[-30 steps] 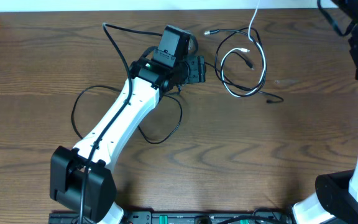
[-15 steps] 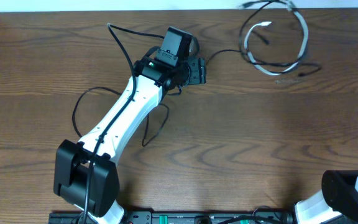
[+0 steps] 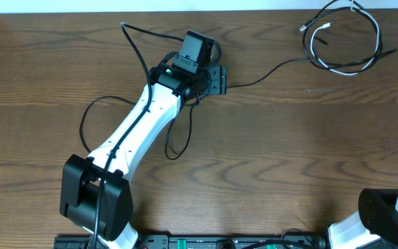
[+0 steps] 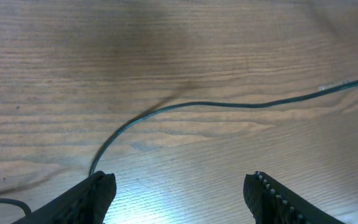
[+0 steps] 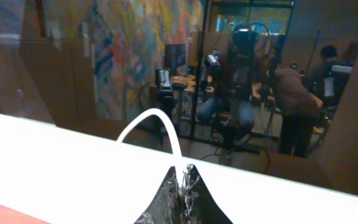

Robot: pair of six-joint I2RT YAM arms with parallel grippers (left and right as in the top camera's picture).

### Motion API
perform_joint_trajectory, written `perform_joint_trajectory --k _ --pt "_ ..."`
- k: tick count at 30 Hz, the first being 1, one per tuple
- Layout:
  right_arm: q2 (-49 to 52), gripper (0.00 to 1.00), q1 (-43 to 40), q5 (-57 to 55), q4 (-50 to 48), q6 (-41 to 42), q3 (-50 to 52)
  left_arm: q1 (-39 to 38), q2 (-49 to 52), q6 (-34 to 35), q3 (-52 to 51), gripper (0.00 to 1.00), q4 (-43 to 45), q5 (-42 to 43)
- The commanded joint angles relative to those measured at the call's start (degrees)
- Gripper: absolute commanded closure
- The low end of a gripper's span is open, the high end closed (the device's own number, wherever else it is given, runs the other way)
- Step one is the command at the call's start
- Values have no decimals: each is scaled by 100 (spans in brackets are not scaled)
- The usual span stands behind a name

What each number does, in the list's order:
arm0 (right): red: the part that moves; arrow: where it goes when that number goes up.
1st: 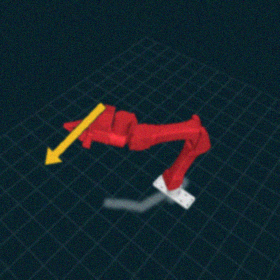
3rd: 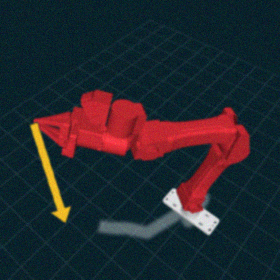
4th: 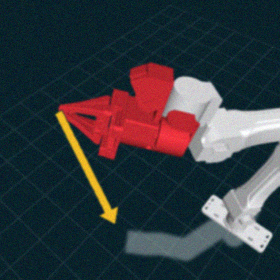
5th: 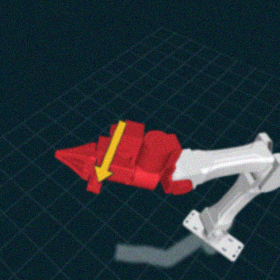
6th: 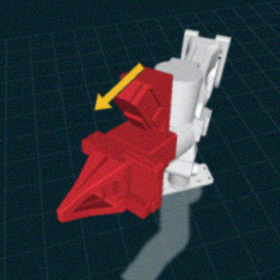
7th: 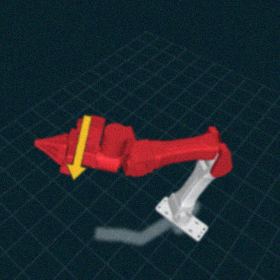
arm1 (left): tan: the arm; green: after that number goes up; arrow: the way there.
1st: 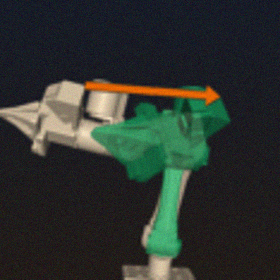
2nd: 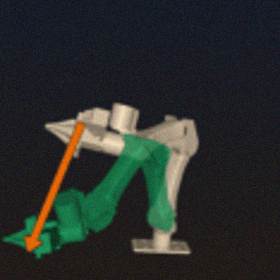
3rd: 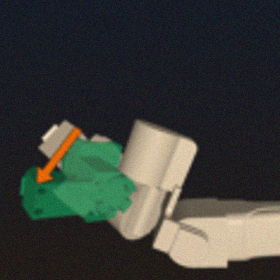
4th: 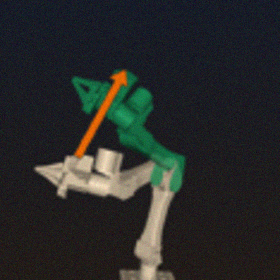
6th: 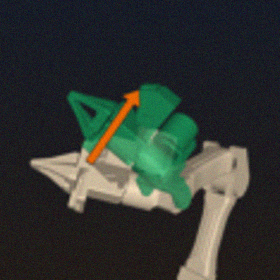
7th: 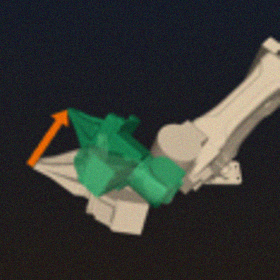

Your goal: Untangle cables

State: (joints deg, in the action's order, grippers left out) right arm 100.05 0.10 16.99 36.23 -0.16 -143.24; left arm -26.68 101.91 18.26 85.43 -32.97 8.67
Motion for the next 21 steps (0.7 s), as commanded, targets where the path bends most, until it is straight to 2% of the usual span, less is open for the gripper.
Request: perform_joint_trajectory --k 1,10,14,17,21 --pt "15 99 -44 271 22 81 -37 26 79 -245 28 26 0 20" --pt "17 99 -39 313 164 83 -37 240 79 -586 28 19 245 1408" --pt "22 99 -37 313 208 81 -37 332 79 -782 28 18 546 2288" --pt "35 99 -22 313 240 98 -37 332 79 -763 28 16 970 2804" --pt "37 99 2 326 256 98 -37 256 87 -332 28 14 1443 2857"
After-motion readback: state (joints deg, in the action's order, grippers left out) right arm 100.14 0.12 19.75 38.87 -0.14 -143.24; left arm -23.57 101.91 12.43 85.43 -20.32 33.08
